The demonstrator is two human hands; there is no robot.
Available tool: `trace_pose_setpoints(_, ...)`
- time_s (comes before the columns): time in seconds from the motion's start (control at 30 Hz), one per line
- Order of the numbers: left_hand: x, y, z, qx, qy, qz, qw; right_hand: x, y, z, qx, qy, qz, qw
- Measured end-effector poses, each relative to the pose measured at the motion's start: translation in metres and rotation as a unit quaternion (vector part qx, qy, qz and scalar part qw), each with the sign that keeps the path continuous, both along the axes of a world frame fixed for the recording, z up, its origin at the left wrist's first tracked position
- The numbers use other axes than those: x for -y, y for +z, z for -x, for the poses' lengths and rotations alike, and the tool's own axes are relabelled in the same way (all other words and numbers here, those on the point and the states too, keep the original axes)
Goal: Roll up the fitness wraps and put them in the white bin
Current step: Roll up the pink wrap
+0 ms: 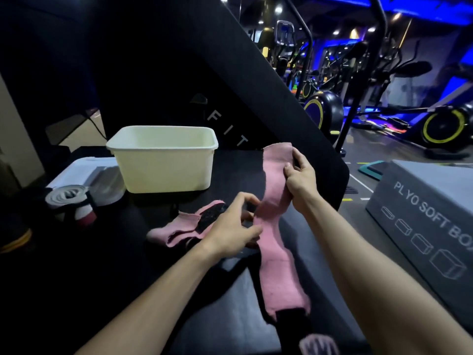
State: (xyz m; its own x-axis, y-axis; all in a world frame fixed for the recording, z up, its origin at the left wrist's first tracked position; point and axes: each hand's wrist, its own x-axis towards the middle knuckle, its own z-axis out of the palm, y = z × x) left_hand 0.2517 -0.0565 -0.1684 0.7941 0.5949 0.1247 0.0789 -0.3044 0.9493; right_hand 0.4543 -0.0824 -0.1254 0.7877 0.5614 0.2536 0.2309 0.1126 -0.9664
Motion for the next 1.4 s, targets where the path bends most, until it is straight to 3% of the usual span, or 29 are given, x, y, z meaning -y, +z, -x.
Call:
trace_pose_setpoints(0.1, -0.011, -0.012, -0.006, -0.036, 0.056, -0.082, 0.994, -0.016, -0.012, -0.021, 0.078, -0.006, 0.161, 0.984)
trace_pose_setpoints(0.2, -0.016, -0.019, -0.007, -0.091, 0.054, -0.153, 0.983, -0.019, -0.034, -0.028, 0.23, -0.002, 0.353, 0.907)
trace_pose_setpoints(0.37, -0.014, -0.024, -0.008, -0.109, 0.041, -0.198, 0.973, -0.013, -0.054, -0.027, 0.385, 0.108, 0.398, 0.826)
trace_pose_setpoints(0.53, -0.017, -0.026, -0.004, -0.103, 0.03, -0.124, 0.986, 0.005, -0.04, -0.02, 0.341, 0.098, 0.351, 0.866)
trace_pose_setpoints(0.63, -0.014, -0.024, 0.002, -0.073, -0.033, -0.02, 0.997, 0.023, -0.036, -0.011, 0.346, 0.149, 0.371, 0.849)
trace_pose_setpoints(0.7, -0.01, -0.021, 0.004, -0.078, -0.062, -0.016, 0.995, 0.033, -0.035, -0.004, 0.366, 0.156, 0.384, 0.833)
trace_pose_setpoints(0.87, -0.007, -0.025, 0.003, -0.106, 0.038, -0.181, 0.977, 0.063, -0.027, 0.018, 0.38, 0.135, 0.374, 0.835)
trace_pose_setpoints(1.07, 0.011, -0.028, 0.016, -0.04, 0.102, -0.271, 0.956, 0.101, -0.027, 0.055, 0.4, 0.151, 0.391, 0.815)
trace_pose_setpoints(1.13, 0.017, -0.022, 0.026, -0.027, 0.04, -0.32, 0.946, 0.113, -0.024, 0.064, 0.395, 0.188, 0.417, 0.797)
trace_pose_setpoints(1.23, 0.026, -0.016, 0.045, -0.115, -0.101, -0.335, 0.93, 0.128, -0.018, 0.079, 0.381, 0.275, 0.504, 0.725)
trace_pose_setpoints(1.33, 0.02, -0.004, 0.065, -0.053, 0.01, -0.34, 0.939, 0.135, -0.012, 0.092, 0.401, 0.283, 0.532, 0.69)
trace_pose_setpoints(1.4, 0.008, 0.01, 0.081, -0.055, 0.119, -0.415, 0.9, 0.133, -0.006, 0.096, 0.412, 0.279, 0.523, 0.692)
